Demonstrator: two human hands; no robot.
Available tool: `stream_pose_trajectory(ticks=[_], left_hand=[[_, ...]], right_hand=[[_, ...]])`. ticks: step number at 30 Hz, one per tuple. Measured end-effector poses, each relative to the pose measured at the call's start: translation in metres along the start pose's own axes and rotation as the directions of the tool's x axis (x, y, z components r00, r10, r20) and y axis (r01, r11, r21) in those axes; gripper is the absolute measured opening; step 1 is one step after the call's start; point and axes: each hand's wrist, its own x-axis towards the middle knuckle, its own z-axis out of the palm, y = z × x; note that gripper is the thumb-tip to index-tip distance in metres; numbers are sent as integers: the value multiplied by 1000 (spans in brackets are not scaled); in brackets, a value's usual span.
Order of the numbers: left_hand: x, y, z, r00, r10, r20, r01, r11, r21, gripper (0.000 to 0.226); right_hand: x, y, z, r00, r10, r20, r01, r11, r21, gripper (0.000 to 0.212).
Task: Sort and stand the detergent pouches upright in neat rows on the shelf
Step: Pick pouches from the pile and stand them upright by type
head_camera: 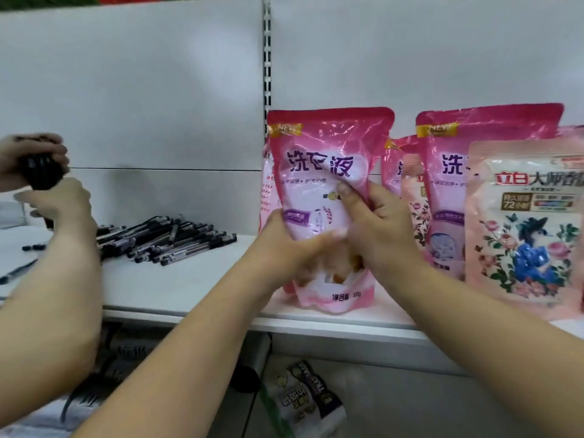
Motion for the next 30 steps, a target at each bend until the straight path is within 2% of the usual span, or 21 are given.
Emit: stream_pose_trajectory(ticks=[2, 4, 6, 8, 11, 12, 13, 15, 18, 22, 24, 26, 28, 30], left_hand=[[-2, -4, -1, 983, 7, -184, -17, 999, -50, 86], [-1, -1, -8, 954, 43, -296, -47, 999, -7, 79], [-1, 2, -16, 924, 99, -370, -80, 995, 66, 75], [2, 2, -22, 899, 131, -417, -84, 988, 131, 79], [11, -6, -30, 887, 86, -454, -31, 992, 125, 79], [13, -9, -31, 887, 62, -457, -14, 994, 109, 79], [15, -12, -32, 890, 49, -453, -3, 995, 101, 79], [19, -18, -33, 893, 69, -444, -12, 992, 129, 81], [18, -21, -31, 892, 131, -432, -49, 980, 195, 87], [19, -24, -32, 891, 134, -433, -47, 978, 204, 86], [20, -24, -33, 893, 134, -430, -49, 978, 203, 85], [19, -24, -33, 897, 128, -424, -41, 977, 208, 84], [18, -24, -33, 898, 129, -422, -42, 977, 210, 84], [18, -24, -33, 899, 133, -417, -45, 976, 215, 85]], right_hand=[[-2, -7, 1, 991, 24, 128, -24, 1000, 0, 10], [2, -11, -5, 972, 87, 216, -94, 995, 22, 32], [16, -4, -14, 971, 200, 130, -210, 975, 68, 33], [32, 3, -18, 935, 354, -14, -354, 932, -73, 32], [42, 18, -24, 829, 559, -7, -509, 750, -422, 52], [42, 22, -25, 801, 599, -4, -511, 679, -528, 53], [40, 26, -25, 798, 602, 19, -461, 631, -624, 50], [37, 29, -21, 748, 659, 83, -353, 501, -790, 42], [30, 28, -18, 705, 703, 94, -234, 356, -905, 38], [27, 28, -22, 776, 613, 150, -67, 317, -946, 37], [28, 27, -25, 818, 560, 134, -49, 300, -953, 37], [28, 25, -24, 838, 536, 100, -59, 271, -961, 29], [25, 23, -21, 815, 574, 82, -52, 214, -975, 30], [18, 22, -19, 728, 677, 107, -37, 195, -980, 47]])
